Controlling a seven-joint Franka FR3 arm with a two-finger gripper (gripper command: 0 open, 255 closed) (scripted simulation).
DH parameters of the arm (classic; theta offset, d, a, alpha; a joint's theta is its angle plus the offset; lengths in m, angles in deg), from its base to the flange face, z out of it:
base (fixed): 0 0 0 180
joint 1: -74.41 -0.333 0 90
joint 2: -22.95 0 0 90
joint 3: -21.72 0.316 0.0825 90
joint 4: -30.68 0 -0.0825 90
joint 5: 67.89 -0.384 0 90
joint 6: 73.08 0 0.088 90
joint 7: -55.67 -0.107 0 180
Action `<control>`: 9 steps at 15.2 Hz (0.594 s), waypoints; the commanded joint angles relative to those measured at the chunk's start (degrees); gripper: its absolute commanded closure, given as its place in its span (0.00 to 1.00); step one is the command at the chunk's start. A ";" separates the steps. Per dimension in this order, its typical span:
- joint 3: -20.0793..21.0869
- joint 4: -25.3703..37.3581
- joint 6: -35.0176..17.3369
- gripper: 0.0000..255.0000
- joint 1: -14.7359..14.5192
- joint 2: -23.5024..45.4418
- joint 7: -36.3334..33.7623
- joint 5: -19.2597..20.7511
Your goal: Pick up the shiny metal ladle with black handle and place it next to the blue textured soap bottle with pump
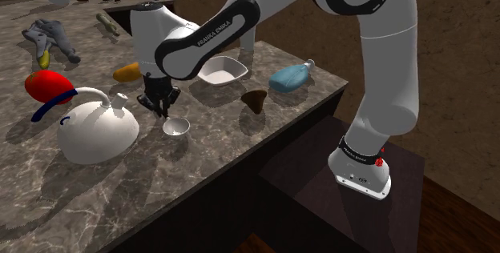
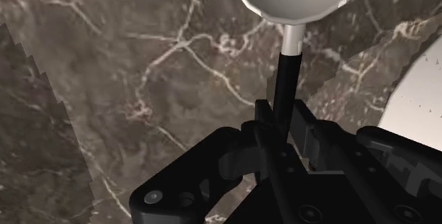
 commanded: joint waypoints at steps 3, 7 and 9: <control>0.37 1.83 2.66 1.00 -0.04 -0.68 0.36 -0.60; 0.80 3.10 5.13 1.00 0.19 -1.98 0.90 -1.40; 1.00 3.82 6.39 1.00 0.29 -2.58 1.15 -1.77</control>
